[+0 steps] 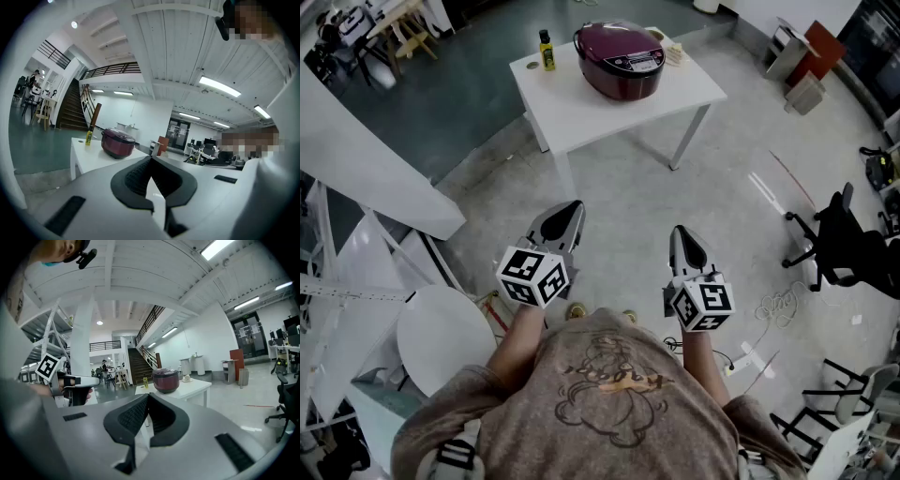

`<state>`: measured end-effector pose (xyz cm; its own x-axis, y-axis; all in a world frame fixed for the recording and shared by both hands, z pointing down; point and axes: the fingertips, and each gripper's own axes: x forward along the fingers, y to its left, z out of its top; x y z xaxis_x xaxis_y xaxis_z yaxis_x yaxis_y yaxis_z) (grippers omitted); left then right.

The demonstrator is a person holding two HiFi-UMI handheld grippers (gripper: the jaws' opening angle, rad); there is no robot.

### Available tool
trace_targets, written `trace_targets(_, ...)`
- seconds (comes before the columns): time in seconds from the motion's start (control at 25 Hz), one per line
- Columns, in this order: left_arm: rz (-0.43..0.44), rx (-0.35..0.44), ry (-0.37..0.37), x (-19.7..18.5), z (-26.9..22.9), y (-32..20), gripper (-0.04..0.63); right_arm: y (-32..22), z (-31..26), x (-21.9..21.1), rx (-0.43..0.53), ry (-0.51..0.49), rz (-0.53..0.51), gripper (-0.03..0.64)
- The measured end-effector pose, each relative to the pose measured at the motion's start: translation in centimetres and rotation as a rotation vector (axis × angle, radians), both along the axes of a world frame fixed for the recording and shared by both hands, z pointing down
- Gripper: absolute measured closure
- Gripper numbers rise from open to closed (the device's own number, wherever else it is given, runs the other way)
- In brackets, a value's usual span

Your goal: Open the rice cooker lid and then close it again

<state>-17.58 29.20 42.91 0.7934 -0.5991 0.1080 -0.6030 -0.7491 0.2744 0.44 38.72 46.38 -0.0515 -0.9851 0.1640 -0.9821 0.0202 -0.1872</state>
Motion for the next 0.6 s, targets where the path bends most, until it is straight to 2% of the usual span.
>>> trace_targets(0.4,-0.044,-0.018,-0.025,-0.2,1.0,-0.5,0.578,-0.7,1.0,0.0,-0.029,-0.052,-0.028,0.621)
trace_targets(0.6,-0.057,-0.007,-0.034,0.9,1.5,-0.6,0.578,-0.7,1.6,0.6,-0.024,-0.064,-0.051,0.621)
